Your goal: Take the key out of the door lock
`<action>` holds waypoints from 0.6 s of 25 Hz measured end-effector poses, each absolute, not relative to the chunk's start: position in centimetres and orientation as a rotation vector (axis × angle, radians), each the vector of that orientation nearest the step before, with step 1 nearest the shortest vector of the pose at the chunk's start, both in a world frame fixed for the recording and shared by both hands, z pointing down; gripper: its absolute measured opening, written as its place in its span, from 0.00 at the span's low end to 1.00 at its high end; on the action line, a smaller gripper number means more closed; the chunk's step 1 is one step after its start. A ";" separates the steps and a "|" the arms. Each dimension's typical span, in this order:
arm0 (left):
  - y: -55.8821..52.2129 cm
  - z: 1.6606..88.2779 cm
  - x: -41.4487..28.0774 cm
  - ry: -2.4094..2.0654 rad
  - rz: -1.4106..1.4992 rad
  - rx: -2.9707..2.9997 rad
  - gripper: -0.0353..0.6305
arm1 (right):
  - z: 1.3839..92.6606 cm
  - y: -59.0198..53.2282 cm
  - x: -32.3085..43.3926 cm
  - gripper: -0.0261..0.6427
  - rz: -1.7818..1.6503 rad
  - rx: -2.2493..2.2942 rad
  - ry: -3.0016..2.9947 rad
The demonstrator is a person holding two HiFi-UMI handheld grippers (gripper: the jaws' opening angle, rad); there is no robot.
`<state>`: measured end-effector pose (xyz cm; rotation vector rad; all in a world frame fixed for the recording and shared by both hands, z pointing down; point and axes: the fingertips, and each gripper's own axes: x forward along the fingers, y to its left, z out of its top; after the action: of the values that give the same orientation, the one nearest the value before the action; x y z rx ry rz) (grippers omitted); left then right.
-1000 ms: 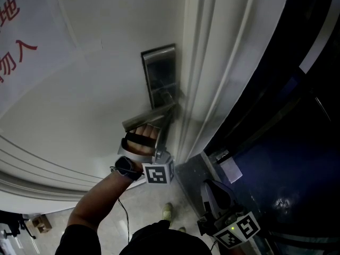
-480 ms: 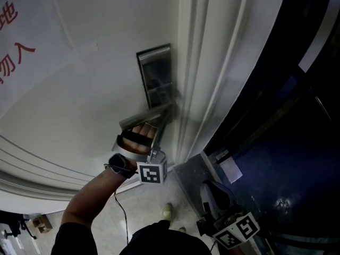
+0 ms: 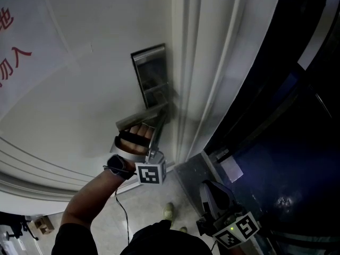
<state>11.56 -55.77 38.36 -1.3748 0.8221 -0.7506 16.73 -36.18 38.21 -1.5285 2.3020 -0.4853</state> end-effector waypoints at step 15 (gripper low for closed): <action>-52.6 39.1 12.4 0.788 -0.711 -1.424 0.07 | 37.7 -35.2 16.2 0.06 -0.459 -1.518 2.314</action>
<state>12.40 -52.64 39.08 -1.4238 0.7883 -0.7107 16.25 -35.16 37.66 -1.5175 2.3136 -0.4590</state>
